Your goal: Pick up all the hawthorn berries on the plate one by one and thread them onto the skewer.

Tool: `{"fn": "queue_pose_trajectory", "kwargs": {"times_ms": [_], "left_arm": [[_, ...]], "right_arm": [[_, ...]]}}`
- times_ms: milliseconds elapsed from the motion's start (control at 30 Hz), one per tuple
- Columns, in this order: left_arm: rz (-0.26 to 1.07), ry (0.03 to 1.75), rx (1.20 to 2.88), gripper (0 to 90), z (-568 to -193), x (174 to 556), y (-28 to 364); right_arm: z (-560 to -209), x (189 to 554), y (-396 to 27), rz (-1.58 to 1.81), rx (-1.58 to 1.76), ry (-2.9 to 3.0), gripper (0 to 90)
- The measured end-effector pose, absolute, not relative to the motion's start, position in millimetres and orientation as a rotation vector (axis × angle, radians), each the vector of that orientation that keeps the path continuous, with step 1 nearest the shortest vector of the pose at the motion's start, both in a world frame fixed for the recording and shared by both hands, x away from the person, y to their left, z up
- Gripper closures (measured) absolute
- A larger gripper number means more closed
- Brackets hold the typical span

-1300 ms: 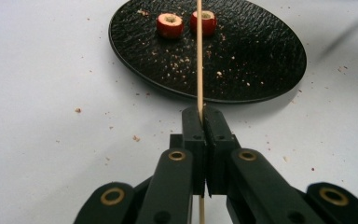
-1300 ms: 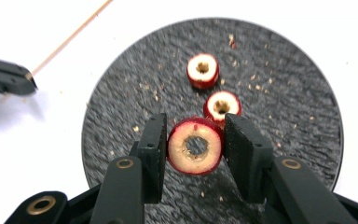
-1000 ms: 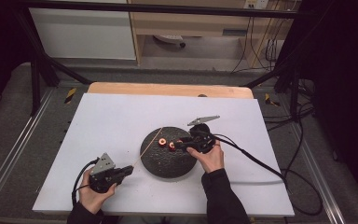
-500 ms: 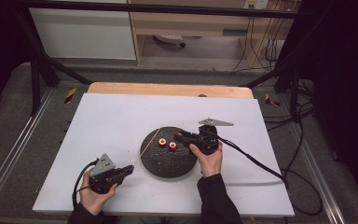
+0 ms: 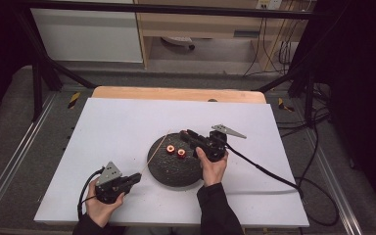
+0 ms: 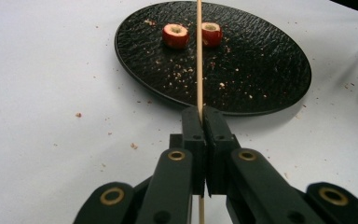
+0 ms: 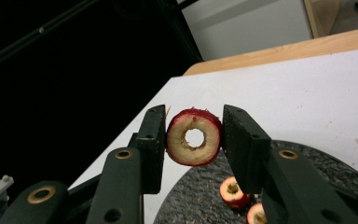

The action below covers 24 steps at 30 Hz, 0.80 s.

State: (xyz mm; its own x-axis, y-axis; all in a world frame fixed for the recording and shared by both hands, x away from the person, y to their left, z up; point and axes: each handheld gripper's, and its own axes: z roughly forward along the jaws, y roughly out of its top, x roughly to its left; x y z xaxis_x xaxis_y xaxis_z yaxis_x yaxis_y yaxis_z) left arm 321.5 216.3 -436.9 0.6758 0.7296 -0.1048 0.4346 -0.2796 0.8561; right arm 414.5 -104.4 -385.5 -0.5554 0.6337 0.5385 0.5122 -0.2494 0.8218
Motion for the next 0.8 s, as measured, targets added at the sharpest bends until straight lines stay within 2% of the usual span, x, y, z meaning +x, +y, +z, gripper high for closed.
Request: {"fn": "queue_pose_trajectory", "kwargs": {"times_ms": [800], "left_arm": [[0.371,0.893,1.900,88.4,-437,317,204]], "right_arm": [[-388,425,-97,2.144,1.449,1.544,61.4]]}}
